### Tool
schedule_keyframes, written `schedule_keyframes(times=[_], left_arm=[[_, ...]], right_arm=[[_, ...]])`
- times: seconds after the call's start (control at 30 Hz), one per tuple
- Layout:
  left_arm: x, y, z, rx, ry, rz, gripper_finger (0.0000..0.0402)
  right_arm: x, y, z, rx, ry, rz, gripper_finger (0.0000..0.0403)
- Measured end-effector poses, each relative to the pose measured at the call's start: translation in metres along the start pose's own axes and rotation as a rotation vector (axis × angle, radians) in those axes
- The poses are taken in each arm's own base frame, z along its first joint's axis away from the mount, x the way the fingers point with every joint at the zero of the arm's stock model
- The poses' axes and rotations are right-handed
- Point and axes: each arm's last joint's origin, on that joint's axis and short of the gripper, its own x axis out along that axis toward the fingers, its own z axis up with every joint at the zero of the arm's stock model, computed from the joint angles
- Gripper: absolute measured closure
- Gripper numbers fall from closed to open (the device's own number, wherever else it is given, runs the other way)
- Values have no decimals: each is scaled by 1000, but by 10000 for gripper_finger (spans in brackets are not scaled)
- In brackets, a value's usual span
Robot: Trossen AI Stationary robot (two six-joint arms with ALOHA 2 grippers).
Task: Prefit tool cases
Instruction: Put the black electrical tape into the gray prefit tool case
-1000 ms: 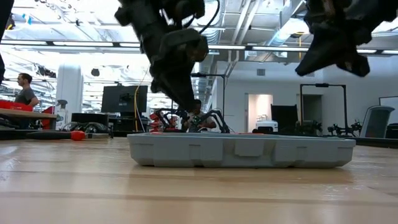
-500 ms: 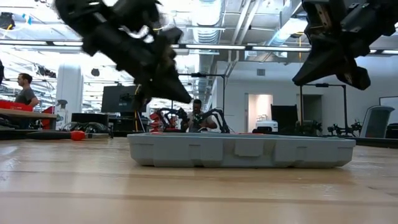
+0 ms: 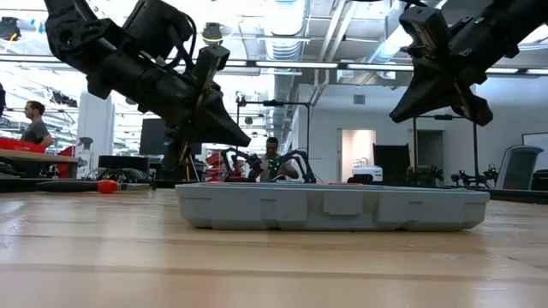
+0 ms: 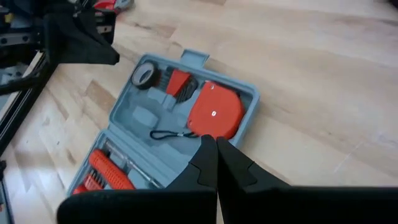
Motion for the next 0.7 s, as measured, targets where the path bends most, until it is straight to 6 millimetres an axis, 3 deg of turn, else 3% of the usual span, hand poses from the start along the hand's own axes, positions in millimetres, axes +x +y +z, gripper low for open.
schedule_keyframes(times=[0.17,0.37,0.53,0.7], left_arm=[[7,8,-8,8,72,19,401],[30,17,-16,-23,155,75,401],[46,13,-16,-17,207,72,401],[45,5,-5,10,198,40,401]], right_arm=[[2,-1,3,-7,0,-6,403],[5,-4,7,-1,0,-23,403],[13,-6,5,-17,43,-42,403],[17,-6,1,-27,74,-48,403]])
